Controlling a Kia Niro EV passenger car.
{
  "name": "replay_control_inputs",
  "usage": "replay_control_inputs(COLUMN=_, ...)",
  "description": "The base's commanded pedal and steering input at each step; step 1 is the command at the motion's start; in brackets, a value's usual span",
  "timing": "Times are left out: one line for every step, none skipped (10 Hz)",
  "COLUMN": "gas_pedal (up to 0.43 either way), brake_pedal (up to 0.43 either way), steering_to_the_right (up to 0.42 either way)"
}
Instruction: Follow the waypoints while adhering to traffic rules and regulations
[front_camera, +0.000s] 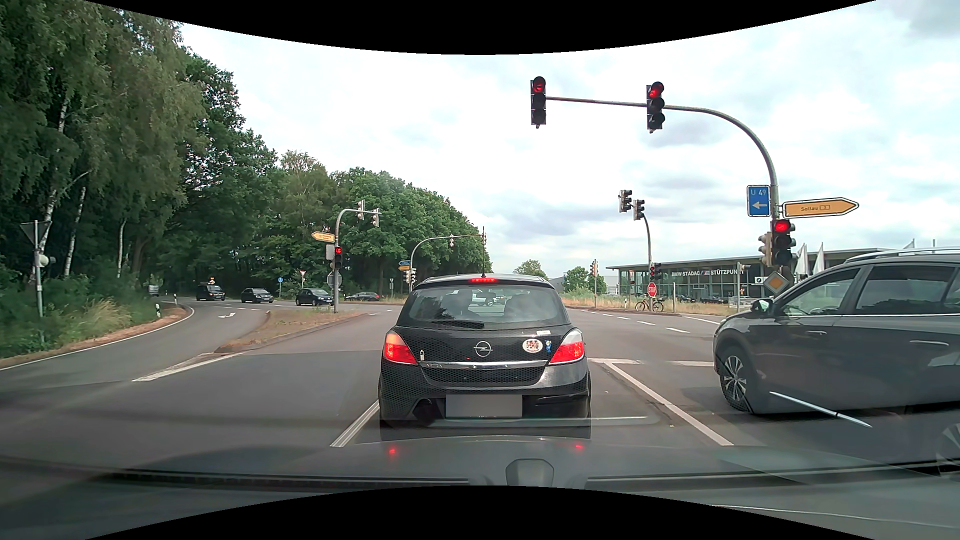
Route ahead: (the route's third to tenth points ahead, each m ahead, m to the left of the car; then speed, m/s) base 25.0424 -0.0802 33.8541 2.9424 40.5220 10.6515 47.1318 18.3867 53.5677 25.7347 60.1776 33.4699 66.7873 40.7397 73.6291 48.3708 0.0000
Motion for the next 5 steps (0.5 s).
replay_control_inputs(gas_pedal=0.0, brake_pedal=0.25, steering_to_the_right=-0.004)
replay_control_inputs(gas_pedal=0.0, brake_pedal=0.25, steering_to_the_right=-0.004)
replay_control_inputs(gas_pedal=0.0, brake_pedal=0.256, steering_to_the_right=-0.004)
replay_control_inputs(gas_pedal=0.0, brake_pedal=0.256, steering_to_the_right=-0.004)
replay_control_inputs(gas_pedal=0.0, brake_pedal=0.262, steering_to_the_right=-0.004)
